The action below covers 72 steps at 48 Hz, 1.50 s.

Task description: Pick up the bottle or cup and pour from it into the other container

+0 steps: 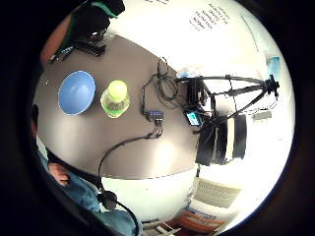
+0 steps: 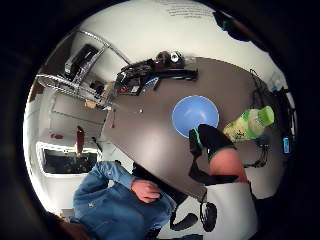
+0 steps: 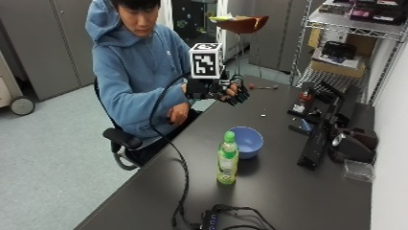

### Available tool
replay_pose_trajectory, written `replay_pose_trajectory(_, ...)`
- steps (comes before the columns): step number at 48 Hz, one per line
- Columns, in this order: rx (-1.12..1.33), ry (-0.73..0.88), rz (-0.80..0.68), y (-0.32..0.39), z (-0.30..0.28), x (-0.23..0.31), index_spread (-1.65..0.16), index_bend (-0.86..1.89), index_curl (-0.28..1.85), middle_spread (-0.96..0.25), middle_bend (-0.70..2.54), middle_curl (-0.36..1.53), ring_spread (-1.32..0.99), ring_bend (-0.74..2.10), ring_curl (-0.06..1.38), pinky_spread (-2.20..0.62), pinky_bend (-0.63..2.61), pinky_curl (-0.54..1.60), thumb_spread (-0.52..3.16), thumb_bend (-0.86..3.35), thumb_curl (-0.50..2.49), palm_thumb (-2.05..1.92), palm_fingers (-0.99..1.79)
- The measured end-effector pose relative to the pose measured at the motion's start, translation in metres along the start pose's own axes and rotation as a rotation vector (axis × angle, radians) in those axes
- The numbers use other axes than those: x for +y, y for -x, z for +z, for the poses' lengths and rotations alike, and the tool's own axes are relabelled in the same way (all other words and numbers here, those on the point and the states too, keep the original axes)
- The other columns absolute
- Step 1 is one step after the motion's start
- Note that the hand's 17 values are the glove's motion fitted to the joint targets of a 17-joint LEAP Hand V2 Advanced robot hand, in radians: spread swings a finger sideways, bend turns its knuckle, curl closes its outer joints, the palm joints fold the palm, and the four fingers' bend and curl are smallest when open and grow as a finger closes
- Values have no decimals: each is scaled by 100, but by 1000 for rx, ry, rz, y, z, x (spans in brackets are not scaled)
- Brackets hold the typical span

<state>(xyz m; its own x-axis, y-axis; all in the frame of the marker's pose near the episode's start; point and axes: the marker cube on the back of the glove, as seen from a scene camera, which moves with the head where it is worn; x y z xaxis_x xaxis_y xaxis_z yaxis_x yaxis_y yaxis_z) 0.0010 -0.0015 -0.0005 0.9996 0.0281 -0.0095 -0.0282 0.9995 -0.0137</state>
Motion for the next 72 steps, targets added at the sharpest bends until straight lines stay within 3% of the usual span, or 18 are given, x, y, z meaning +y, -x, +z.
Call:
replay_pose_trajectory(8,-11,38,32,-9,-2,-1,-26,19,18,1,21,14,5,32,16,18,36,18,66,29,20,62,47)
replay_pose_trajectory(19,-27,62,68,-25,1,4,-33,14,21,2,19,21,6,34,20,22,37,24,86,18,27,66,40)
replay_pose_trajectory(34,-51,20,14,5,16,-15,-35,14,23,2,19,26,7,37,24,23,38,28,93,6,34,71,37)
replay_pose_trajectory(49,-90,87,-29,35,53,-34,-35,14,24,2,19,29,7,37,26,23,39,32,96,-2,38,75,36)
replay_pose_trajectory(72,-101,15,91,-36,17,6,-36,14,25,2,19,31,7,37,28,23,38,34,98,-3,41,75,35)
